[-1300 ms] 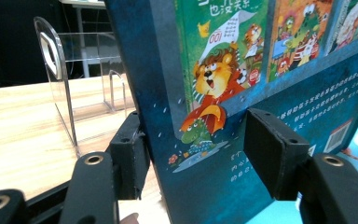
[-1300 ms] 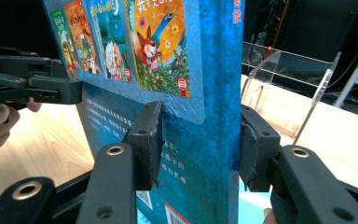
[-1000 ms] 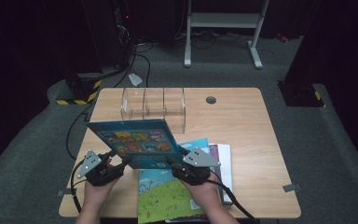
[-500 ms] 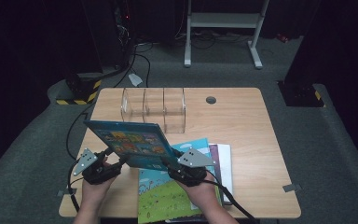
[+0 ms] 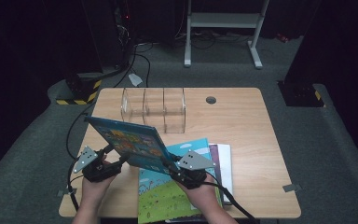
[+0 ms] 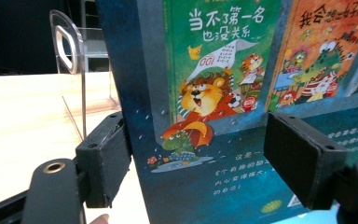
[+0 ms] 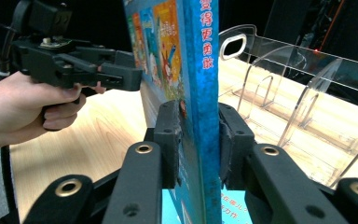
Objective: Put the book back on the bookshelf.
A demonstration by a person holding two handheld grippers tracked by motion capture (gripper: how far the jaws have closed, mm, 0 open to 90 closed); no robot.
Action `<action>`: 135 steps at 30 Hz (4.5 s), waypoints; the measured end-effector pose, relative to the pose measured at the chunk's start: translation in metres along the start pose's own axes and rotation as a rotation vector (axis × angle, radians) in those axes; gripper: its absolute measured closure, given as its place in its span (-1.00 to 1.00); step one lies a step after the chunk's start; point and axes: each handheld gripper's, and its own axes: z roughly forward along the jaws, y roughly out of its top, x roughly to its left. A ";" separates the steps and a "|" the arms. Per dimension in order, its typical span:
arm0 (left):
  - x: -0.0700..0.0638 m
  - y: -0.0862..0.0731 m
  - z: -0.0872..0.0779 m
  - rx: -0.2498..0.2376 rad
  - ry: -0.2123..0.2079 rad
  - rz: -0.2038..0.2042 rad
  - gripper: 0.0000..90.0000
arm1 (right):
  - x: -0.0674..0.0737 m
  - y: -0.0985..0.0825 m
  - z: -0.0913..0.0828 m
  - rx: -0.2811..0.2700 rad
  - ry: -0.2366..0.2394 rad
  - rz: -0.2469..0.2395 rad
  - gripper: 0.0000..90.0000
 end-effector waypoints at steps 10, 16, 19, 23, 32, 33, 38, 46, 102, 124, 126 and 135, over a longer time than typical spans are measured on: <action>-0.001 0.002 0.000 0.013 0.008 0.004 -0.46 | 0.002 0.000 0.005 0.002 0.004 0.013 0.57; -0.001 0.002 -0.001 -0.019 0.065 -0.018 -0.31 | 0.013 -0.003 0.007 -0.005 0.053 -0.034 0.83; -0.003 0.004 -0.002 -0.008 0.077 -0.012 -0.31 | 0.015 -0.004 0.007 -0.008 0.053 -0.034 0.83; -0.012 0.013 -0.006 -0.032 0.081 0.016 -0.33 | 0.023 -0.003 0.007 -0.007 0.040 -0.055 0.83; -0.030 0.030 -0.013 -0.061 0.041 0.031 -0.44 | 0.026 -0.004 0.014 -0.014 0.003 0.003 0.83; -0.032 0.032 -0.014 -0.065 0.031 0.032 -0.47 | 0.026 -0.005 0.014 -0.015 0.001 0.012 0.83; -0.043 0.041 -0.018 -0.089 0.002 0.029 -0.54 | 0.030 -0.005 0.018 -0.022 -0.013 0.011 0.83; -0.057 0.052 -0.026 -0.105 0.001 0.060 -0.56 | 0.036 -0.006 0.022 -0.023 -0.032 0.012 0.83; -0.105 0.062 -0.030 -0.064 0.178 0.034 -0.67 | 0.075 -0.005 0.057 -0.025 0.016 -0.028 0.57; -0.100 0.056 -0.047 -0.048 0.212 0.076 -0.40 | 0.088 -0.008 0.070 0.013 0.102 -0.029 0.42; -0.100 0.056 -0.049 -0.045 0.216 0.077 -0.38 | 0.088 -0.008 0.072 0.014 0.107 -0.030 0.39; -0.097 0.055 -0.054 -0.041 0.233 0.092 -0.33 | 0.088 -0.009 0.079 0.042 0.134 -0.003 0.30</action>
